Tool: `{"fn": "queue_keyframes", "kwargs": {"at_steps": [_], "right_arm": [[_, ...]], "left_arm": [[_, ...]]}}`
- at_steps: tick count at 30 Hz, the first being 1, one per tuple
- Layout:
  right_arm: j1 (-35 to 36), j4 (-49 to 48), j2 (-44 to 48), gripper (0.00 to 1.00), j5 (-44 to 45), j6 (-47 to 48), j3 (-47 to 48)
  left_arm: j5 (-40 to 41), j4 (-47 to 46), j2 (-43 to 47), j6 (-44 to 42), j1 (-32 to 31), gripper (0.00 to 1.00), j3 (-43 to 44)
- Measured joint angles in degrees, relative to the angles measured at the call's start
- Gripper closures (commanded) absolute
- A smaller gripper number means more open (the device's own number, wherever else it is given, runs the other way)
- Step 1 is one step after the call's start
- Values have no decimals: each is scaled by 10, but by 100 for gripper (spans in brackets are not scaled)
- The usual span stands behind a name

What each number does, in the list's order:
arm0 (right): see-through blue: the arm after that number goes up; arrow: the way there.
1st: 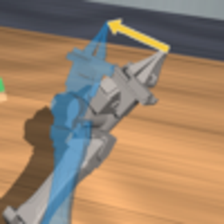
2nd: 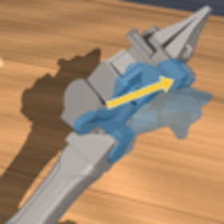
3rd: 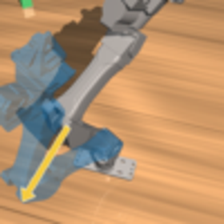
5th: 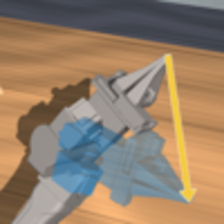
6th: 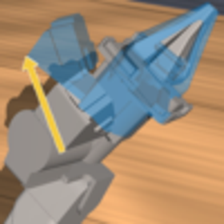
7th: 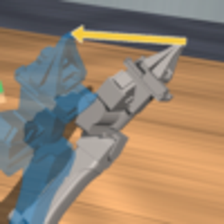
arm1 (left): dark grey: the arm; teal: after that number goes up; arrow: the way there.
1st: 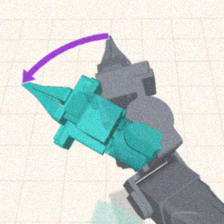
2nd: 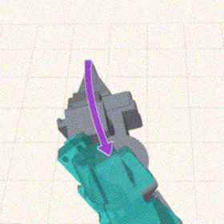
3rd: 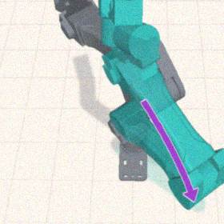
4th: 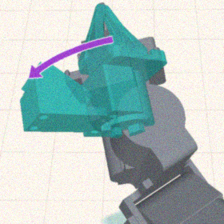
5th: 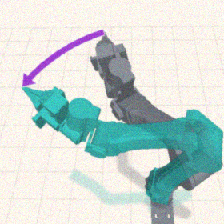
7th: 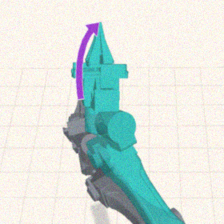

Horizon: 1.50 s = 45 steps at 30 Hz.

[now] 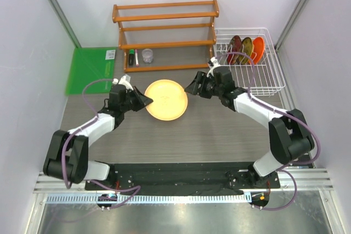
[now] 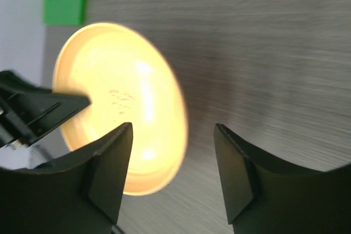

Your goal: Unload the plates from the dish rack

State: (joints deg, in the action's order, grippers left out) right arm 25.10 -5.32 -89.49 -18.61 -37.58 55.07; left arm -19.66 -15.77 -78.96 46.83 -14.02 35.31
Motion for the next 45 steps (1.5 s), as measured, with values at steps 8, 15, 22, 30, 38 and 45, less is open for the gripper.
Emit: {"fn": "queue_keyframes", "kwargs": {"at_steps": [8, 15, 22, 30, 38, 45], "right_arm": [[-28, 125, 69, 29, 158, 105, 73], [-76, 176, 66, 28, 209, 143, 120], [-125, 222, 9, 25, 275, 178, 216], [-155, 251, -102, 25, 369, 215, 310], [-174, 273, -192, 24, 410, 243, 395], [-182, 278, -279, 25, 430, 280, 519]], "left_arm": [[158, 131, 76, -72, 1, 100, 3], [228, 153, 50, -79, 2, 100, -6], [252, 143, 14, -57, 2, 76, 11], [327, 217, -31, -76, 2, 48, 14], [351, 245, -22, -83, 2, 22, 13], [335, 267, 75, -94, 2, 1, 13]]}}
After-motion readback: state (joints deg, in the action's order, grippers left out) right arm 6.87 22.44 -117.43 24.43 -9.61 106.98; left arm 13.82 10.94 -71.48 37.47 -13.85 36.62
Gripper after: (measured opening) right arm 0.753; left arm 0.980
